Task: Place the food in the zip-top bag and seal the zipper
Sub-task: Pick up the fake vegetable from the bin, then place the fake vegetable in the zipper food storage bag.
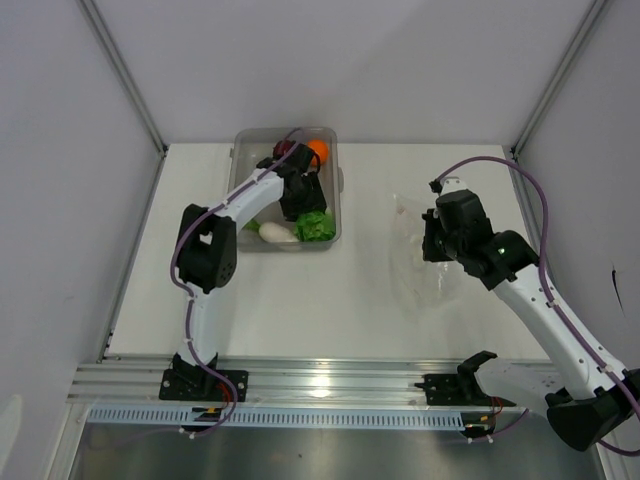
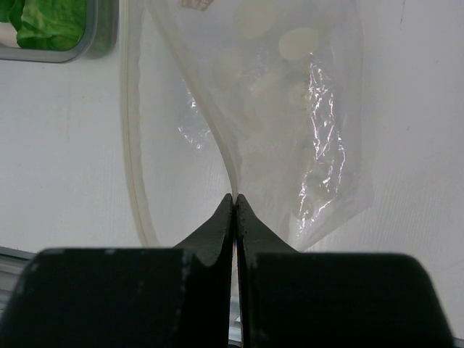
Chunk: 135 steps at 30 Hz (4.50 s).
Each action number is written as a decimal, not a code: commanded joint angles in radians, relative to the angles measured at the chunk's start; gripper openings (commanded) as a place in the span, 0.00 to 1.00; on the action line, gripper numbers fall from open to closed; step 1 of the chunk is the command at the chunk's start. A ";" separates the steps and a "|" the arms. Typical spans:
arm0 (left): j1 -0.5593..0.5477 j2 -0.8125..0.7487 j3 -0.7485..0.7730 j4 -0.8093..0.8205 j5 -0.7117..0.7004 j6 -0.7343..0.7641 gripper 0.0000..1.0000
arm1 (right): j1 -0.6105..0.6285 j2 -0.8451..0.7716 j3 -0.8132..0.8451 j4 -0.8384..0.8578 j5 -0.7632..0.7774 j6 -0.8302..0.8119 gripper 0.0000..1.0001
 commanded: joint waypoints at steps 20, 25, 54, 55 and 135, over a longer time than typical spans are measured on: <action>0.014 -0.146 -0.107 0.095 0.003 0.052 0.03 | 0.005 0.003 -0.002 0.016 -0.025 0.014 0.00; 0.020 -0.199 -0.110 0.083 -0.034 0.075 0.00 | 0.005 0.011 -0.007 0.020 -0.028 0.017 0.00; -0.249 -0.684 -0.474 0.299 0.850 0.096 0.03 | 0.010 0.069 -0.054 0.132 -0.024 -0.046 0.00; -0.256 -0.677 -0.475 0.304 0.853 0.096 0.03 | 0.013 0.068 -0.056 0.137 -0.028 -0.047 0.00; -0.487 -0.777 -0.662 0.780 0.009 -0.013 1.00 | 0.200 -0.038 -0.037 0.214 -0.149 0.444 0.00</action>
